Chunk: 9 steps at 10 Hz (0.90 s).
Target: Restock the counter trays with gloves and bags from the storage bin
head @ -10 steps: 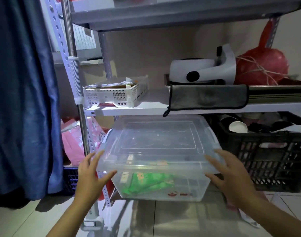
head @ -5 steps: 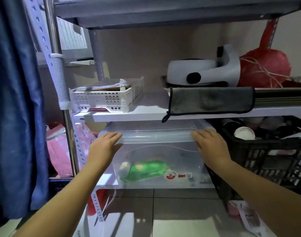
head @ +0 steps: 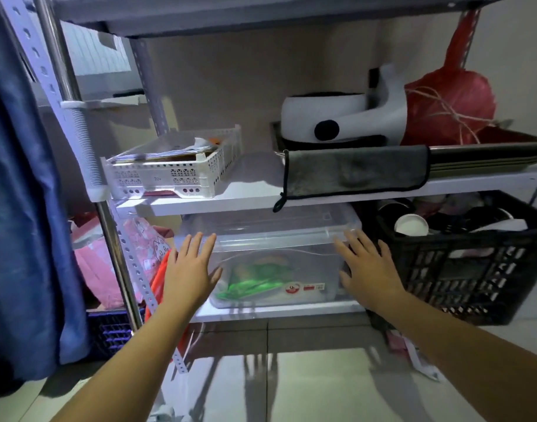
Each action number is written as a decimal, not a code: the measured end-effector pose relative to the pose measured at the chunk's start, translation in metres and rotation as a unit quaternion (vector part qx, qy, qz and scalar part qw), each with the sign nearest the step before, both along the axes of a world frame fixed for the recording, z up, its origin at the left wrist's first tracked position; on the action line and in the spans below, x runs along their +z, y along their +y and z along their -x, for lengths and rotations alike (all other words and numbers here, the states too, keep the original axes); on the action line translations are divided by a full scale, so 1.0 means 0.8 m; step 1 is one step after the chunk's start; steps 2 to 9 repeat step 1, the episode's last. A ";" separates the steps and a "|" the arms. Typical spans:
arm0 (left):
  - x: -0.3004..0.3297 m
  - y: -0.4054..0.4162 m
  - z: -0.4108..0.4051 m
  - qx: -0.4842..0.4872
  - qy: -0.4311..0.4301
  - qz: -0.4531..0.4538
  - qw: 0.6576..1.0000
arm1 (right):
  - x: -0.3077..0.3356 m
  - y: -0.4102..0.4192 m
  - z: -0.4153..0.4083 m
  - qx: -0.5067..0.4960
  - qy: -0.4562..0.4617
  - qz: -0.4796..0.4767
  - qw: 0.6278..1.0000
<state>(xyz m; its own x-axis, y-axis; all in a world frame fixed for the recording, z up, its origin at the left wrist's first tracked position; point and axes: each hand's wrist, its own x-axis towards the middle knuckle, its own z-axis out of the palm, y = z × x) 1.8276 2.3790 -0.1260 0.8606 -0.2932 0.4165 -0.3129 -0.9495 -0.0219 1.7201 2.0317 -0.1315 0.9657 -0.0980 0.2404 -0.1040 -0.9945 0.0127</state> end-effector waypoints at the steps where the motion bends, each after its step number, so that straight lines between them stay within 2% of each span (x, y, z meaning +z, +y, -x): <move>1: 0.022 -0.021 0.045 -0.009 0.065 -0.033 0.997 | 0.034 -0.006 0.044 0.017 0.045 -0.014 0.999; 9: 0.022 -0.021 0.045 -0.009 0.065 -0.033 0.997 | 0.034 -0.006 0.044 0.017 0.045 -0.014 0.999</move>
